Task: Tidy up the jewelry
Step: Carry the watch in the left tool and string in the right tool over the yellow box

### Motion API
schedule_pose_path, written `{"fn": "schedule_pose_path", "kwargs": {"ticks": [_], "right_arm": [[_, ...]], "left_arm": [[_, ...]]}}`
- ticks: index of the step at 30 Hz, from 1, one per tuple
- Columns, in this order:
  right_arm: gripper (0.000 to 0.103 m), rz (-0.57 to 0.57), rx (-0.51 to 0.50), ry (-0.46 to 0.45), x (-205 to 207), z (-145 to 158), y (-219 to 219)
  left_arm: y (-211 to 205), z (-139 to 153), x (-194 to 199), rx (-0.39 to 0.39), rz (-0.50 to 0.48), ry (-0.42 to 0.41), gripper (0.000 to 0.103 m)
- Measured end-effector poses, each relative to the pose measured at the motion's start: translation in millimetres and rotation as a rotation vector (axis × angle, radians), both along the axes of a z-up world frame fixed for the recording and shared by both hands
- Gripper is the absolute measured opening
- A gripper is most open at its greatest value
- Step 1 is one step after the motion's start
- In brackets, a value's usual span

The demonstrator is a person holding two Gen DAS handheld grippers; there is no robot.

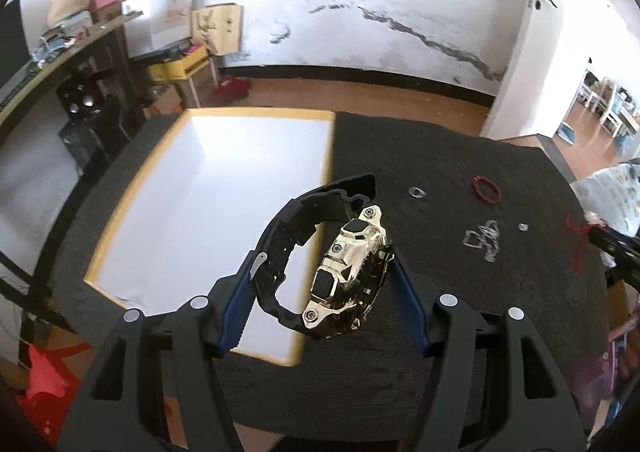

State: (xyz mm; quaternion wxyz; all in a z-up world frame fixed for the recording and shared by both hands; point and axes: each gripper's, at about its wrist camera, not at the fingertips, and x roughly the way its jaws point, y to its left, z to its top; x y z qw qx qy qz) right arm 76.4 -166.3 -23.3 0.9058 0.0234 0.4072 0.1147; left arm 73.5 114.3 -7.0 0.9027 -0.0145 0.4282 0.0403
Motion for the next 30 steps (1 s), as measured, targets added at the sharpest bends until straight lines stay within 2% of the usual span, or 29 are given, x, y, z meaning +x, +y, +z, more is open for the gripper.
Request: {"fn": "schedule_pose_path", "kwargs": {"ticks": [5,9,12,19,24,30], "right_arm": [[0.022,0.092,0.057,-0.030,-22.8,45.2,80.0],[0.022,0.137,0.056,-0.042,-28.2,62.4,128.3],[0.022,0.155,0.057,-0.043,-28.8,71.0,155.8],[0.022,0.176,0.025,-0.032,-17.6,74.9,208.2],[0.022,0.179,-0.001,-0.025,-5.9,72.9,231.9],[0.022,0.185,-0.026,-0.025,3.6,70.1,252.2]], "left_arm": [[34.3,7.7,8.5,0.026,0.055,-0.002,0.062],[57.6,3.3,12.8,0.071,0.093,0.005,0.062],[75.7,-4.6,17.1,0.051,0.121,0.022,0.062],[99.9,-25.6,25.1,0.092,0.139,0.041,0.062],[118.7,-47.2,29.1,0.000,0.153,0.077,0.062],[127.1,-68.5,33.8,0.005,0.166,0.087,0.062]]}}
